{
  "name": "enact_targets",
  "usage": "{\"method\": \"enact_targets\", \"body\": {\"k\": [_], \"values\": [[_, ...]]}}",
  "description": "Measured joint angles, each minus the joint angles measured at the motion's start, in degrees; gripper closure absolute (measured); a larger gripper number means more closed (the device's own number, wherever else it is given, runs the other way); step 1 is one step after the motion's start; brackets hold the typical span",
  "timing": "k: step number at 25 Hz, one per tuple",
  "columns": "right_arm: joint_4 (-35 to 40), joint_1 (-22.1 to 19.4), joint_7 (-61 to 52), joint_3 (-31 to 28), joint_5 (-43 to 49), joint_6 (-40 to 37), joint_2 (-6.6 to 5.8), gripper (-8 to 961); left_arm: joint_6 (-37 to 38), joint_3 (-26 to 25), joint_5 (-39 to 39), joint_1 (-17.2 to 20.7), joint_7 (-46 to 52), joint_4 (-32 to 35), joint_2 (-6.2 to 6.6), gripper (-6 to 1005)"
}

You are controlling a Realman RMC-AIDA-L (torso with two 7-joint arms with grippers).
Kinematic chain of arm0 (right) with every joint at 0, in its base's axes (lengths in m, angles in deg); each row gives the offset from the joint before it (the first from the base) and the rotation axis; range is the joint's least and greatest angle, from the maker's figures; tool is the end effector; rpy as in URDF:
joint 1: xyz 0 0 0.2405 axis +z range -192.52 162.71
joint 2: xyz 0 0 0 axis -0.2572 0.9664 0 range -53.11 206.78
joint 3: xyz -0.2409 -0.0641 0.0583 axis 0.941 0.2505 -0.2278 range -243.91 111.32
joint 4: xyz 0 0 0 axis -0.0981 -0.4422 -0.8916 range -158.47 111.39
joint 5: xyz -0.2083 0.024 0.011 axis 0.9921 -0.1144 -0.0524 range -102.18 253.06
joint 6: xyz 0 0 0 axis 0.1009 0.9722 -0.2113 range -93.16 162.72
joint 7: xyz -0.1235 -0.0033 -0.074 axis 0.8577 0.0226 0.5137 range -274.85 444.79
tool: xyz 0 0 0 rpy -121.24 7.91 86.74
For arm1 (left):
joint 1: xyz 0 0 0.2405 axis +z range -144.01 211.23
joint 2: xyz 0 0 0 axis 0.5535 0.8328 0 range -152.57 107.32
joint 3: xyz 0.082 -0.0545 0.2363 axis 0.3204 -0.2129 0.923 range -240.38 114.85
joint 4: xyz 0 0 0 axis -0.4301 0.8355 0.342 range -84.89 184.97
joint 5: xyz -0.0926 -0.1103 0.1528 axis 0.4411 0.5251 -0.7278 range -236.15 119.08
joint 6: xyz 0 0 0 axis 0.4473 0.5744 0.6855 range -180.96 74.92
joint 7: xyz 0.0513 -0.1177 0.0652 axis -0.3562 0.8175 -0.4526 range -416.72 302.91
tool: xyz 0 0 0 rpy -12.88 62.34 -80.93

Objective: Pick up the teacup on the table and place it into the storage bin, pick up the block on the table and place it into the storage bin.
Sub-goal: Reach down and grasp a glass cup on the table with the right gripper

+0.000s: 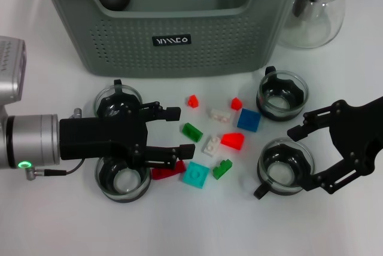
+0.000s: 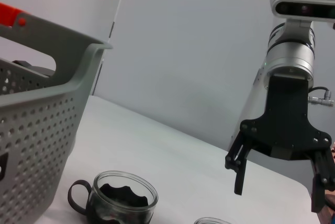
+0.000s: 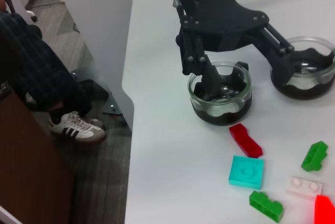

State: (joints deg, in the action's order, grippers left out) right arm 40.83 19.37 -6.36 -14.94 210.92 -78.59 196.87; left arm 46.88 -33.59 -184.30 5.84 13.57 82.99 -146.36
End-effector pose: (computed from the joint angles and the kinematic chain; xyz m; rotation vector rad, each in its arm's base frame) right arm 0.2111 0.3056 0.0265 2.9967 -0.2642 -0.0104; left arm -0.2679 0.2717 -0.0371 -2.8549 -0.6515 -0.8632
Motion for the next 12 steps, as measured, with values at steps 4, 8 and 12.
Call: {"method": "enact_targets", "body": {"k": [4,8,12], "values": [[0.0,0.3,-1.4,1.8,0.0,0.1,0.03,29,0.2,-0.2,0.1,0.0,0.5,0.0,0.21,110],[0.7,0.4,-1.9,4.2,0.7,0.2,-0.09,53,0.1,-0.1,0.1,0.0,1.1,0.0,0.33,110],[0.8,1.1,-3.0,7.1,2.7,0.6,0.09,70,0.1,-0.2,0.1,0.0,1.2,0.0,0.14,110]]}}
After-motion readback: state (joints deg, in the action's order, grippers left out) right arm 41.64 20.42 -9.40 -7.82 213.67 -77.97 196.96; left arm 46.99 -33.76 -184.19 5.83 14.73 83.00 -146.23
